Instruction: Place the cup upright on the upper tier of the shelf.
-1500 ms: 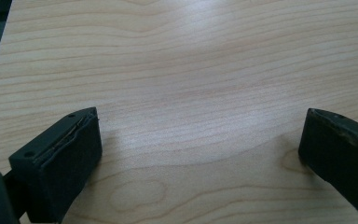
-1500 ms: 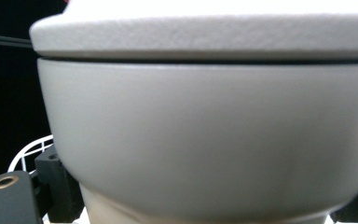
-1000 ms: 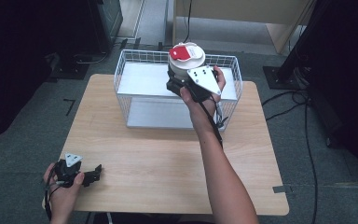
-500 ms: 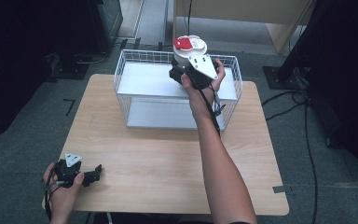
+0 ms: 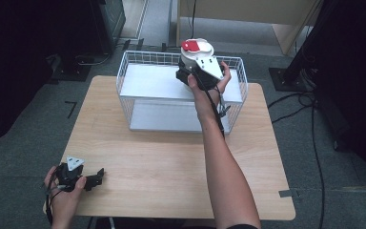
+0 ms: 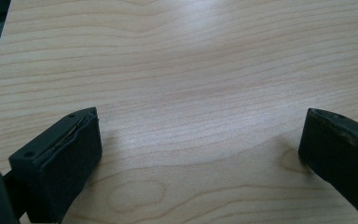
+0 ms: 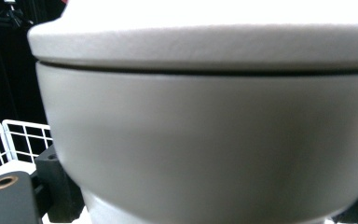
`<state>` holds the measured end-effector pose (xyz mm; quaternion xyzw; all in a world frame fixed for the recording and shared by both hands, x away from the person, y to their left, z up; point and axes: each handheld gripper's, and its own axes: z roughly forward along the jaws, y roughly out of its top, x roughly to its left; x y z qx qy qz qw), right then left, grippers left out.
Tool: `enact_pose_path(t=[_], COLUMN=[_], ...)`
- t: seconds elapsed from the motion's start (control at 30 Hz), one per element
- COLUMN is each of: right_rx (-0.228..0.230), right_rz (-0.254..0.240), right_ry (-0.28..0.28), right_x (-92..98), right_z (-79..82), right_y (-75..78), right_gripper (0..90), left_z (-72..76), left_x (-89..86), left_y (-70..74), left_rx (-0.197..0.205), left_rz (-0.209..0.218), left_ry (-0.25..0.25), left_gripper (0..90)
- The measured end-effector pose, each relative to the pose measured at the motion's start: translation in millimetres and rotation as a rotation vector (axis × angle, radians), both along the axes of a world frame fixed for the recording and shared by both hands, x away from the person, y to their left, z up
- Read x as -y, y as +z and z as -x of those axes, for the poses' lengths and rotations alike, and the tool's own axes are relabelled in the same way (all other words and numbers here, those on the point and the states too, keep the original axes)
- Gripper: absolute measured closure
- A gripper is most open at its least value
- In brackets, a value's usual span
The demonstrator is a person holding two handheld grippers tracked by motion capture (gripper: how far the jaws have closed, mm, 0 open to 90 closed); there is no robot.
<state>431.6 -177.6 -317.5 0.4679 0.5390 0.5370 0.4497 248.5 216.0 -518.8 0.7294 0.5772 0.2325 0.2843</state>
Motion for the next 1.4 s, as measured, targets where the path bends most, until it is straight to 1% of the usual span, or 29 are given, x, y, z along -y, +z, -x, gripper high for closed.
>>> enact_pose_path(t=[0.13, 0.2, 0.3, 0.4, 0.47, 0.53, 0.67, 0.8, 1.0, 1.2, 1.4], right_rx=[0.002, -0.005, -0.014, -0.020, -0.025, -0.033, -0.038, -0.032, -0.036, -0.030, -0.020], right_rz=[-0.007, -0.018, -0.020, -0.008, -0.011, -0.004, 0.007, -0.012, 0.006, 0.016, 0.012], right_ry=[0.008, 0.018, 0.024, 0.052, 0.056, 0.072, 0.073, 0.075, 0.080, 0.080, 0.077], right_x=[1.7, 3.8, 5.9, 7.1, 7.7, 9.6, 10.8, 12.4, 13.0, 20.7, 33.3], right_z=[2.3, 3.0, 3.4, 3.6, 4.0, 4.2, 7.3, 11.1, 17.2, 28.3, 43.3], right_y=[-0.1, 0.5, 2.2, 5.0, 7.2, 8.1, 8.6, 8.4, 5.1, 2.2, 0.3], right_gripper=[9.0, 8.4, 6.2, 2.5, 1.3, 0.0, 0.0, 0.0, 0.0, 0.0, 0.0], left_z=[0.0, 0.0, 0.0, 0.0, 0.0, 0.0, 0.0, 0.0, 0.0, 0.0, -0.1], left_x=[-0.1, 0.0, 0.0, 0.0, 0.0, -0.1, 0.0, -0.1, -0.1, -0.1, -0.4], left_y=[0.0, 0.0, 0.0, 0.0, 0.0, 0.0, 0.0, 0.0, 0.0, 0.1, 0.2], left_rx=[0.000, 0.000, 0.000, 0.000, 0.000, 0.001, 0.000, 0.000, 0.000, 0.000, 0.001], left_rz=[-0.001, 0.000, 0.000, 0.000, -0.001, -0.001, 0.000, -0.001, -0.001, -0.002, -0.005], left_ry=[0.000, 0.000, 0.000, 0.000, 0.000, 0.000, 0.000, 0.000, -0.001, -0.001, -0.003], left_gripper=[0.0, 0.0, 0.0, 0.0, 0.0, 0.0, 0.0, 0.0, 0.0, 0.0, 0.0])
